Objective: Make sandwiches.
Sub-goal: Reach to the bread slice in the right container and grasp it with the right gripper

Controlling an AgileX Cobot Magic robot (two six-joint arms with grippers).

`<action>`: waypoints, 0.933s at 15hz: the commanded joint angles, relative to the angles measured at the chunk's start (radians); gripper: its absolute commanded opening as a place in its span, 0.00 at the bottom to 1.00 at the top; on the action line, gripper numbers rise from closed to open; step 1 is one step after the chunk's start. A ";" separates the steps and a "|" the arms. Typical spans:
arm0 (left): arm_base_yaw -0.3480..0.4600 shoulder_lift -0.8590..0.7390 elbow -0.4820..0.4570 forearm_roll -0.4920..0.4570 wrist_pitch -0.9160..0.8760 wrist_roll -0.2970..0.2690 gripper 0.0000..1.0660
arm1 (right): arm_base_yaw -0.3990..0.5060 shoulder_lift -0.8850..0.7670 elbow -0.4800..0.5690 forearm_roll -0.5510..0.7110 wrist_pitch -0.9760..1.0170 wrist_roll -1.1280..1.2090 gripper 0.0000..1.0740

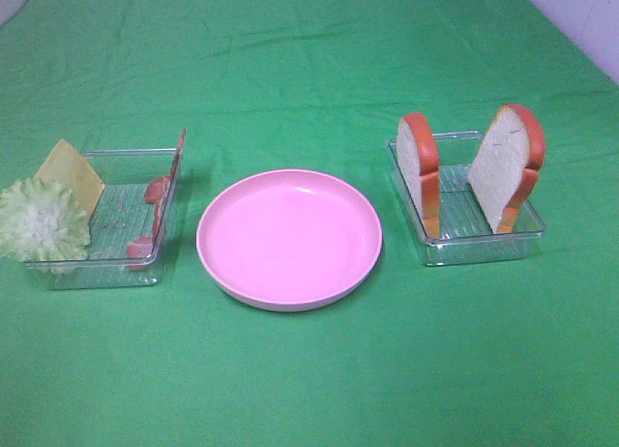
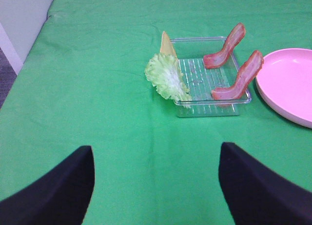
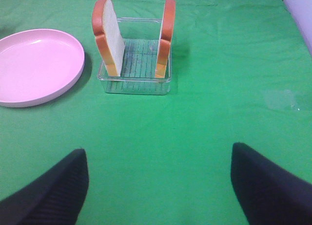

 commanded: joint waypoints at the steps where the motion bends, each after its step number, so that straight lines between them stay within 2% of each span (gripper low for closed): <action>1: 0.002 -0.017 0.003 -0.009 0.001 -0.001 0.64 | -0.006 -0.022 0.003 0.005 -0.009 -0.005 0.69; 9: 0.002 -0.017 0.003 -0.009 0.001 -0.001 0.64 | -0.006 -0.022 0.003 0.004 -0.010 -0.005 0.69; 14: 0.002 -0.017 0.003 -0.009 0.001 -0.001 0.64 | -0.006 0.180 -0.059 0.054 -0.258 -0.004 0.69</action>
